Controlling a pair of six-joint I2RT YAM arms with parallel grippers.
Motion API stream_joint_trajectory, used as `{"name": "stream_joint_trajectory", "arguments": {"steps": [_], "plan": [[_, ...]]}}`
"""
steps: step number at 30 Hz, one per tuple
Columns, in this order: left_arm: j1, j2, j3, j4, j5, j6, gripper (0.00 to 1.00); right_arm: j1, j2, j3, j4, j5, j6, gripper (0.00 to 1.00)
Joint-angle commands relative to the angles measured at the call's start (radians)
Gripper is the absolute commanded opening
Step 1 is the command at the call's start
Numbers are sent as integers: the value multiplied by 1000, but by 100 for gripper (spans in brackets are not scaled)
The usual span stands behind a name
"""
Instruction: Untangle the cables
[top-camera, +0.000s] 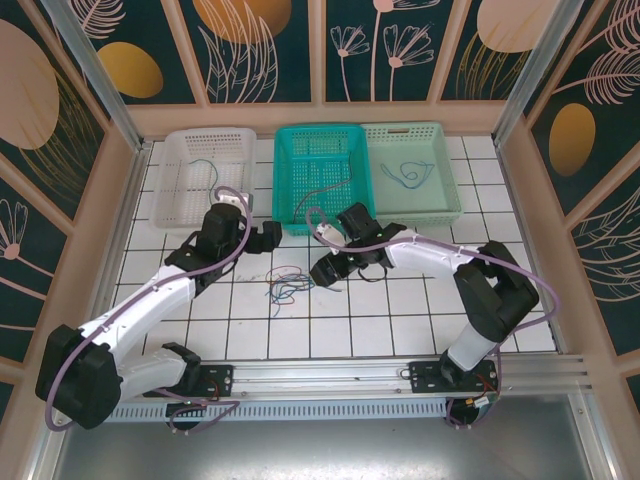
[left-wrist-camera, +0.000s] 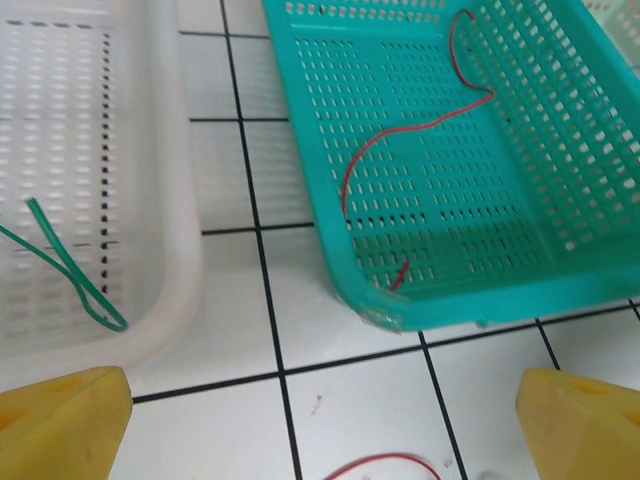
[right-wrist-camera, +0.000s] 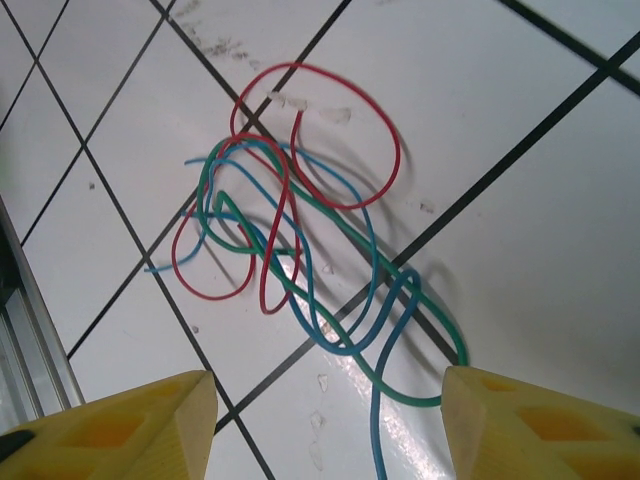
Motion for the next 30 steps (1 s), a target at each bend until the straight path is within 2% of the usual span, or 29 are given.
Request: {"name": "stream_joint_trajectory", "arguments": {"steps": [1, 16, 20, 26, 28, 30], "plan": [[3, 3, -14, 34, 55, 0, 99, 18, 18, -15, 55, -24, -20, 61], [3, 21, -3, 41, 58, 9, 98, 57, 155, 36, 88, 65, 16, 55], [3, 32, 2, 49, 64, 13, 98, 60, 175, 40, 117, 104, 46, 43], [3, 55, 8, 56, 89, 33, 97, 59, 137, -3, 141, 141, 74, 8], [3, 62, 12, 57, 131, 64, 95, 59, 88, -32, 140, 161, 75, 2], [1, 79, 20, 61, 215, 99, 89, 55, 36, -59, 124, 183, 75, 0]]}}
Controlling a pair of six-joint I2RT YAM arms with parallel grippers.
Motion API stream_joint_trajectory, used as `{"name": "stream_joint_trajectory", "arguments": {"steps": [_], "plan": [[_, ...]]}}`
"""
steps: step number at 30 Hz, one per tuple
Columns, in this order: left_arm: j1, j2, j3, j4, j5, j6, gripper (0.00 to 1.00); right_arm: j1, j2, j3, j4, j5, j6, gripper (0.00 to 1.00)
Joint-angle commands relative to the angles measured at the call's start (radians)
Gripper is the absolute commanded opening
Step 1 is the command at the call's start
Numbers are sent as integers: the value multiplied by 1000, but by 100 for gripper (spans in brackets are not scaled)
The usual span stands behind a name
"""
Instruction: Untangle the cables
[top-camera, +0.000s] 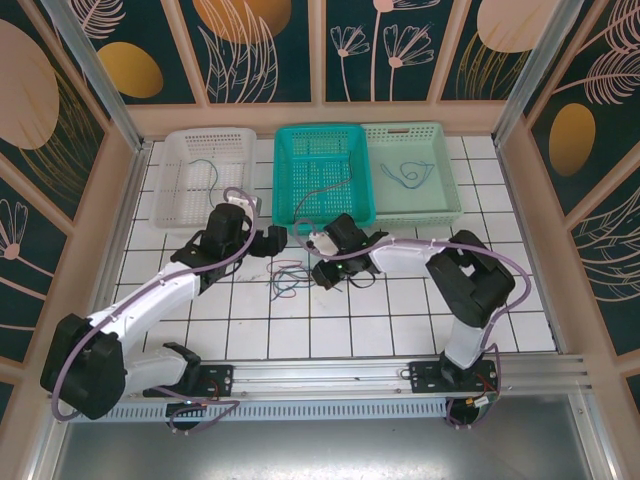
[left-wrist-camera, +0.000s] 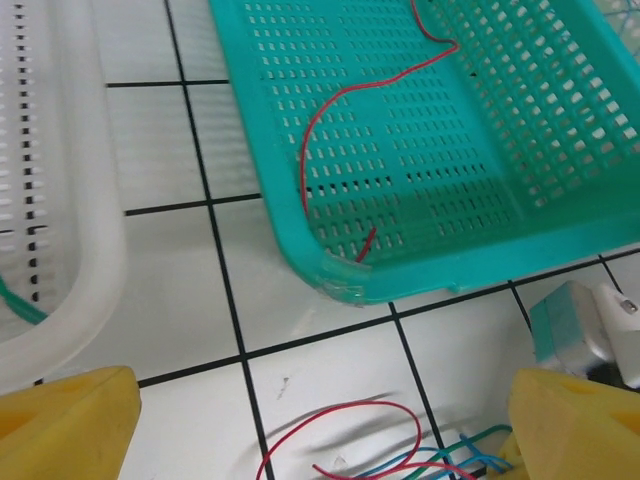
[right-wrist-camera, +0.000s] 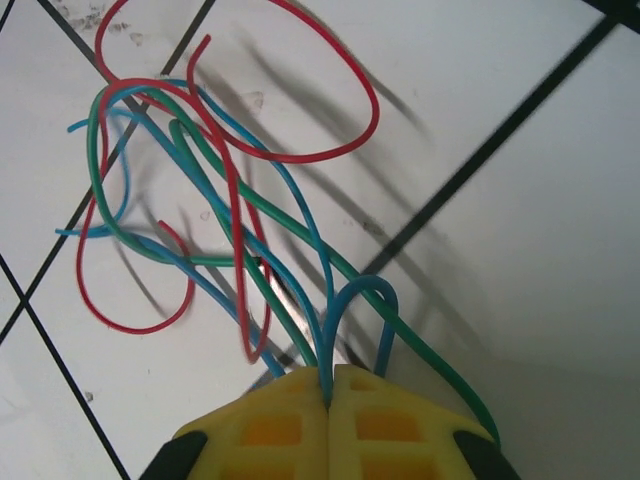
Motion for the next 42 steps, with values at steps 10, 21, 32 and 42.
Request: {"name": "stream_joint_trajectory", "arguments": {"steps": [10, 21, 32, 42], "plan": [[-46, 89, 40, 69, 340, 189, 76, -40, -228, -108, -108, 34, -32, 0], [-161, 253, 130, 9, 376, 353, 67, -79, -274, -126, -140, -37, -64, 0], [-182, 310, 147, 27, 474, 470, 66, -134, -289, -127, -197, -159, -113, 0], [-196, 328, 122, 69, 529, 540, 69, -171, -274, -114, -248, -212, -142, 0]]}}
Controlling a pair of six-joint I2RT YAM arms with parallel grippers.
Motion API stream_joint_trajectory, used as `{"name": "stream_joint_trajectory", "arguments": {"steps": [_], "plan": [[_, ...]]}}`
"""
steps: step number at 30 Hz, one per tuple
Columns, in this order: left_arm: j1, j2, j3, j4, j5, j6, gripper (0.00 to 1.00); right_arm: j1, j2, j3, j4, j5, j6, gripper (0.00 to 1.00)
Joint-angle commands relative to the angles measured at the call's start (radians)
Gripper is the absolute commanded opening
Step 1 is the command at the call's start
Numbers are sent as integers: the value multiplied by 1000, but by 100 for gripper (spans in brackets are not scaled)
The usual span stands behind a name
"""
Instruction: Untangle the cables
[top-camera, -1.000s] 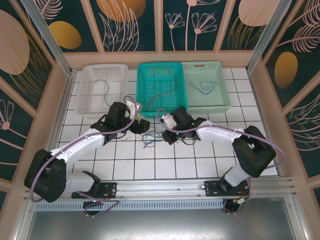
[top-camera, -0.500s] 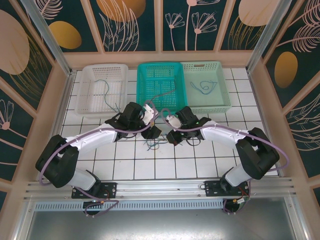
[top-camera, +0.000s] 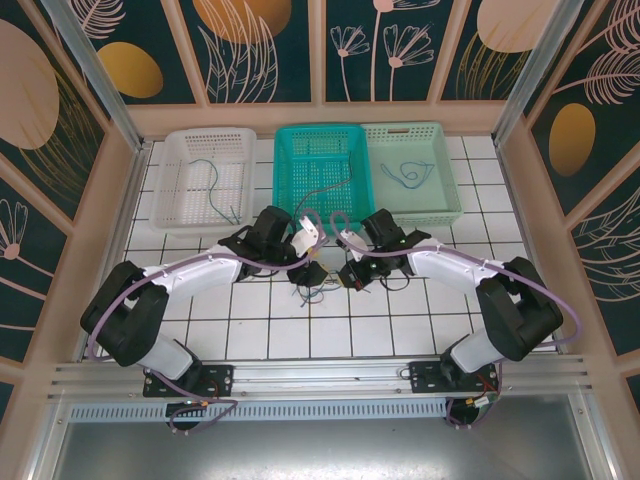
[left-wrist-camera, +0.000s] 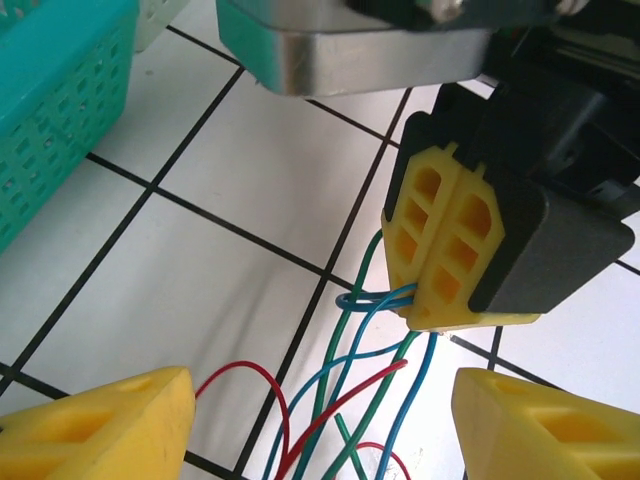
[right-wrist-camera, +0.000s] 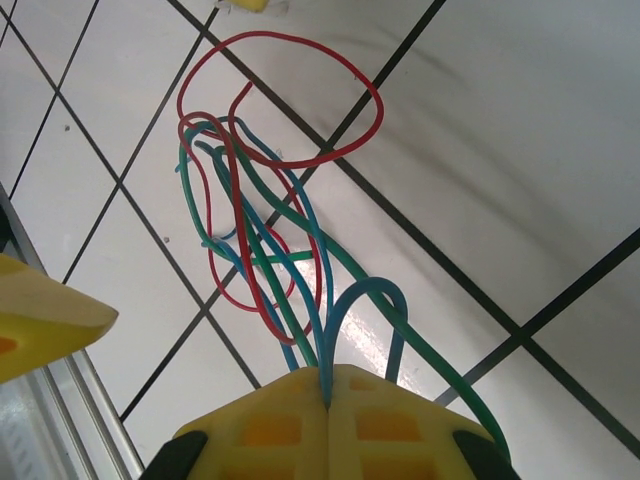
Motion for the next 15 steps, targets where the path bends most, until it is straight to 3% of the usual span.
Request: {"name": "stream_joint_trajectory", "arguments": {"steps": [1, 8, 15], "plan": [[-18, 19, -3, 38, 42, 50, 69, -18, -4, 9, -41, -48, -36, 0], [-39, 67, 25, 26, 33, 80, 68, -29, 2, 14, -40, -77, -35, 0], [-50, 78, 22, 37, 29, 85, 60, -52, 2, 14, -43, -105, -43, 0]]}}
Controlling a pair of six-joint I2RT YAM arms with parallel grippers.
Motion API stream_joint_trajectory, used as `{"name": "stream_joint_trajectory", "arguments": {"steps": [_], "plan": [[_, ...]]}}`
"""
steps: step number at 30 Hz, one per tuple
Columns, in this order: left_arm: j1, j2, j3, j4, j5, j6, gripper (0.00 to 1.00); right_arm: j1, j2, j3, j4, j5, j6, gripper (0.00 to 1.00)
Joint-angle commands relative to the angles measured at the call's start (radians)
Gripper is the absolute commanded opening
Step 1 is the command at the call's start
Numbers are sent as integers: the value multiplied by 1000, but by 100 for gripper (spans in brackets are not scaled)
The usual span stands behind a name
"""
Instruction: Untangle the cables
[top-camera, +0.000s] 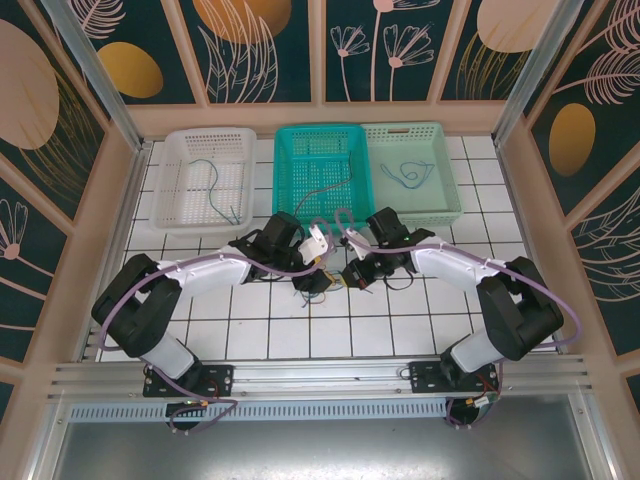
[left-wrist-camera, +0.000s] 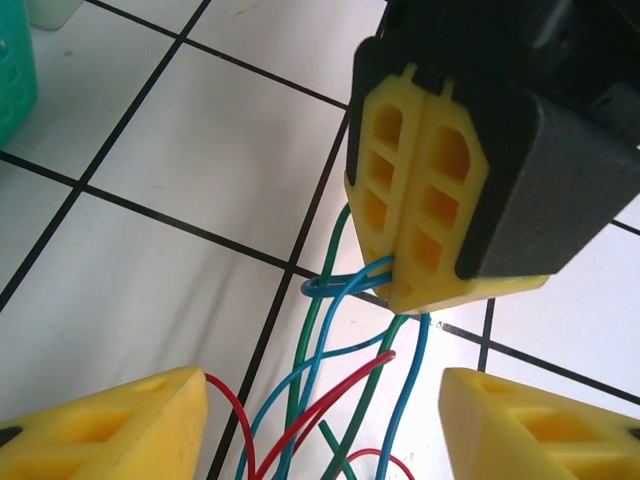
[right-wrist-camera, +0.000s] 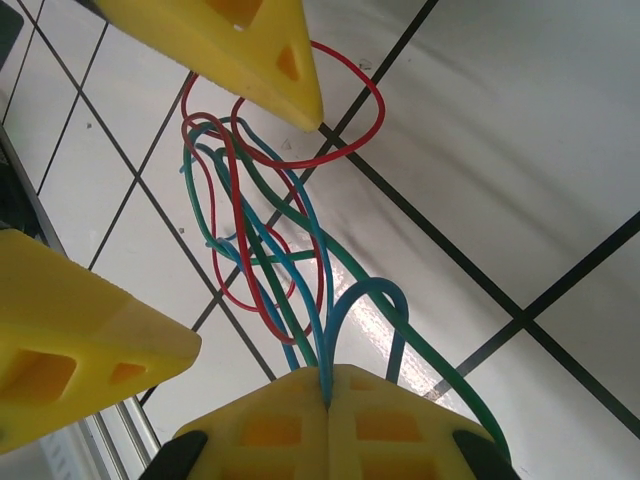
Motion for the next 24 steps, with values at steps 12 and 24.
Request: {"name": "stream_joint_trajectory", "arguments": {"steps": [12, 24], "plan": [[-23, 26, -7, 60, -23, -18, 19, -29, -7, 14, -26, -48, -20, 0], [-22, -31, -33, 91, -218, -111, 6, -31, -33, -8, -24, 25, 22, 0]]}}
